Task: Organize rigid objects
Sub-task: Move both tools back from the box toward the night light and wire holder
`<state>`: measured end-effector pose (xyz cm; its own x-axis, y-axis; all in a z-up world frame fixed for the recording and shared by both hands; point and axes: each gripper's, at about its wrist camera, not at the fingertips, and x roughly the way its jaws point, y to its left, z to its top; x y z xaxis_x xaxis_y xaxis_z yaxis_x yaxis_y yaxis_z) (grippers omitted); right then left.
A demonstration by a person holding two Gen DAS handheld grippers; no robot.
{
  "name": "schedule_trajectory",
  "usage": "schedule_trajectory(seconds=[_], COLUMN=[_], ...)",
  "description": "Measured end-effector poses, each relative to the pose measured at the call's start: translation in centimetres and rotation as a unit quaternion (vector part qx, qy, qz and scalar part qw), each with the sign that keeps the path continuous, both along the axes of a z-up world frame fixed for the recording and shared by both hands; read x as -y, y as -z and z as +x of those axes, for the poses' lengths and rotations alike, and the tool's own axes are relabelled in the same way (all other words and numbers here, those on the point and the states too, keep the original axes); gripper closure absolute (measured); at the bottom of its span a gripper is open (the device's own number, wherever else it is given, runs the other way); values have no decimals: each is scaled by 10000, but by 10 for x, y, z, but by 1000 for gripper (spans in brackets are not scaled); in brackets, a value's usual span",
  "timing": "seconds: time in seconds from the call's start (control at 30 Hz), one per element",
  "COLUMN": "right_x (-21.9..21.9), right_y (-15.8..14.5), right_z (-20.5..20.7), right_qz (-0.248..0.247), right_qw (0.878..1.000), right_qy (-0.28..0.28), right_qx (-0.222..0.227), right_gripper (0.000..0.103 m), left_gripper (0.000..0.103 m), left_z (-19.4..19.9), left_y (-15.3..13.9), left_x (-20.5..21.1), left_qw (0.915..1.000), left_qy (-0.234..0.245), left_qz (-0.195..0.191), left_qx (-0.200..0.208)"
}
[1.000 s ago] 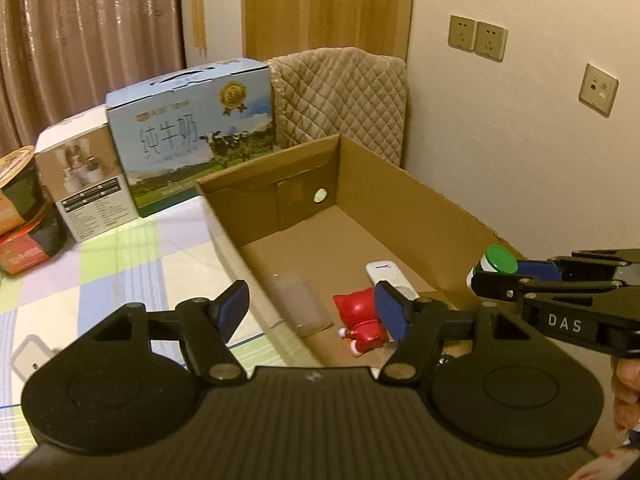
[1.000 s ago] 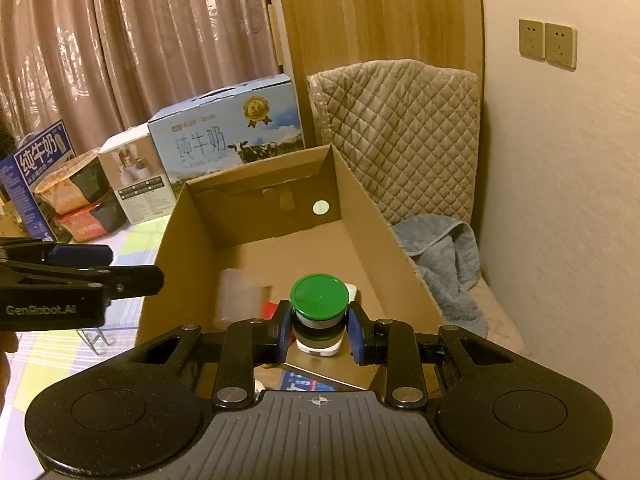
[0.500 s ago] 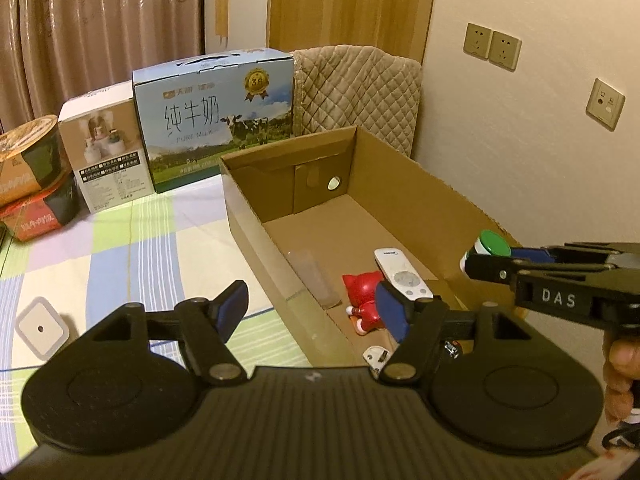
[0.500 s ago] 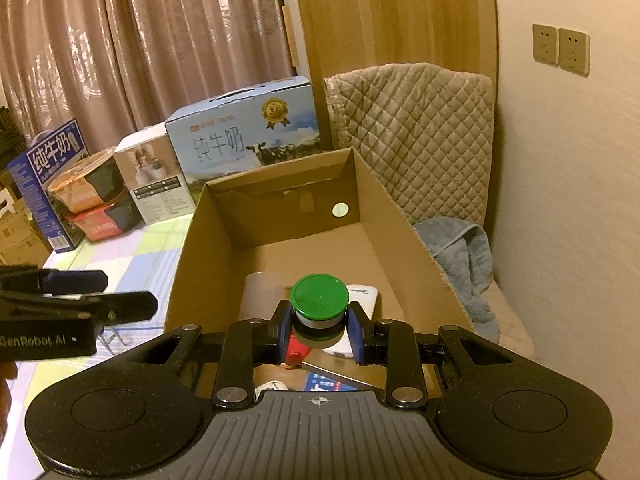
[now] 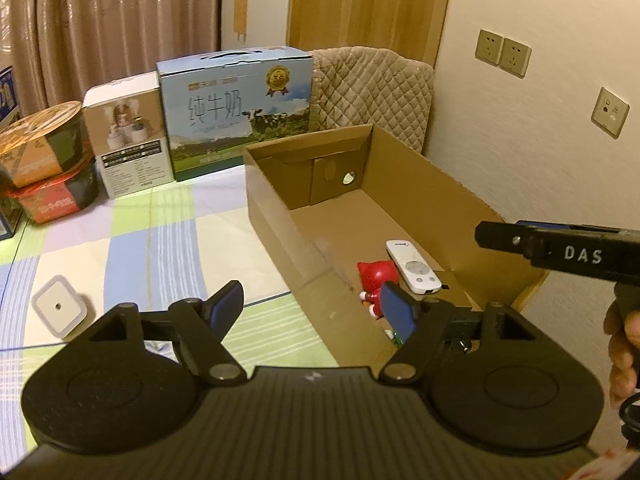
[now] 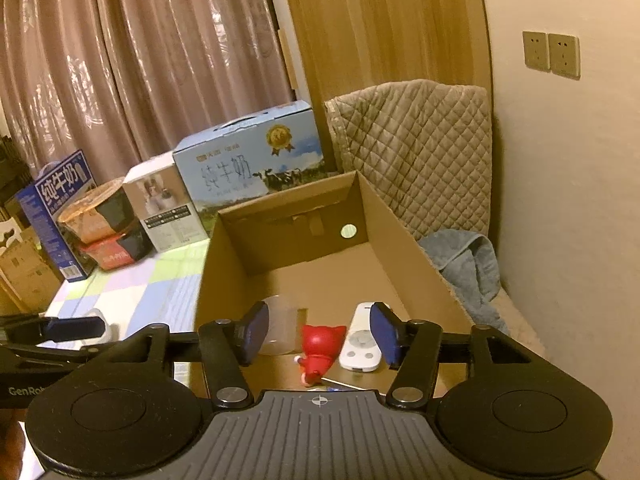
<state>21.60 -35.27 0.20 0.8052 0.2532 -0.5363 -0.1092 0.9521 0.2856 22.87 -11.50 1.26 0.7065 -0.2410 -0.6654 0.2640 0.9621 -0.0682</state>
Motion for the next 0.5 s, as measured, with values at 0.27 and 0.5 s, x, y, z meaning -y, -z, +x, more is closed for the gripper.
schedule_trajectory(seconds=[0.27, 0.5], right_x=[-27, -86], right_y=[-26, -46], right_z=[-25, -43], right_qz=[144, 168], right_qw=[9993, 9949], right_qy=[-207, -798], right_qx=[285, 588], right_gripper=[48, 45], left_gripper=[26, 24], left_z=[-30, -55], left_y=[-7, -5], left_x=[-49, -132], left_qw=[9993, 9936], left_qy=[-373, -1086], left_qz=[53, 295], left_qx=[76, 65])
